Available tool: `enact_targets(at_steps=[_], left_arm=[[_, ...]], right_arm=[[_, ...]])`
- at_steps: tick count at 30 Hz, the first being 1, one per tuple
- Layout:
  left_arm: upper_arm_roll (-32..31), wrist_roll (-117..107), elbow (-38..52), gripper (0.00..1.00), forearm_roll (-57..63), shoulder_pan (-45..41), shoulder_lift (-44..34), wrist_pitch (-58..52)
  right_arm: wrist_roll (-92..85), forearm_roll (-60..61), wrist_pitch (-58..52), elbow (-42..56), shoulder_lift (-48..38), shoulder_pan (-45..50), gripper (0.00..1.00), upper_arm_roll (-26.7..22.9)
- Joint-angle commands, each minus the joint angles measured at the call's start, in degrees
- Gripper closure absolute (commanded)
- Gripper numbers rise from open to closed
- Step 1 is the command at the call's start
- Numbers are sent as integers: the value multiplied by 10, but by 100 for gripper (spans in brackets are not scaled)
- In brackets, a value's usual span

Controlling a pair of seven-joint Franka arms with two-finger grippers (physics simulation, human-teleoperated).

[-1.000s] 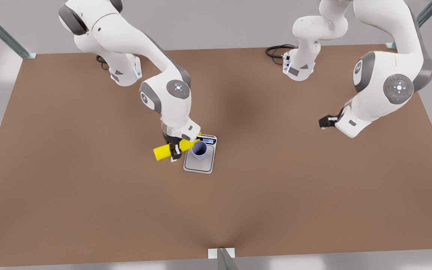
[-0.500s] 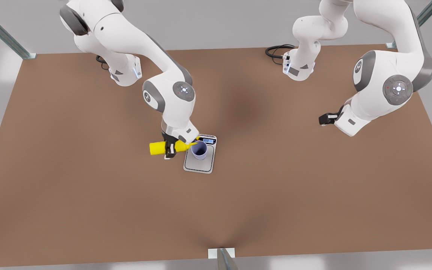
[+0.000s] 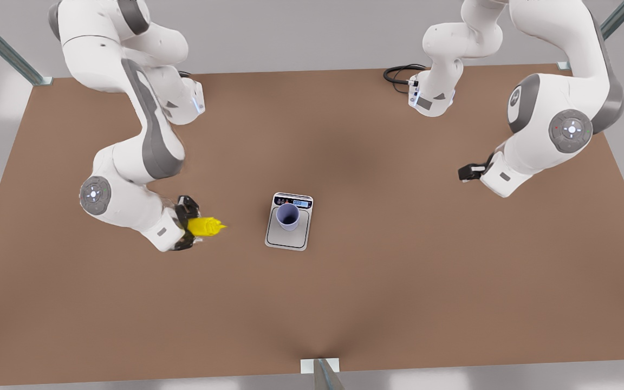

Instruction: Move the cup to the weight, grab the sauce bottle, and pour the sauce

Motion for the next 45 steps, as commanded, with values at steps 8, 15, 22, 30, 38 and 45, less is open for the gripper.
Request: enact_targets(at_steps=[8, 15, 22, 30, 38, 45], left_arm=[[-1, 0, 2, 0, 6, -2, -1, 0], [-1, 0, 1, 0, 6, -2, 0, 0], [-2, -1, 1, 0, 6, -2, 0, 0], [-2, -1, 1, 0, 6, -2, 4, 1], [-2, 0, 1, 0, 6, -2, 4, 0], [-2, 0, 1, 0, 6, -2, 9, 1]], right_arm=[[-155, 189, -110, 6, 30, -138, 49, 0], [-316, 295, -182, 5, 112, -214, 49, 0], [-527, 380, -221, 7, 262, -264, 48, -1], [-601, 397, -198, 22, 320, -271, 48, -4], [-664, 417, -162, 27, 336, -276, 48, -4], [-645, 414, -163, 26, 341, -282, 47, -4]])
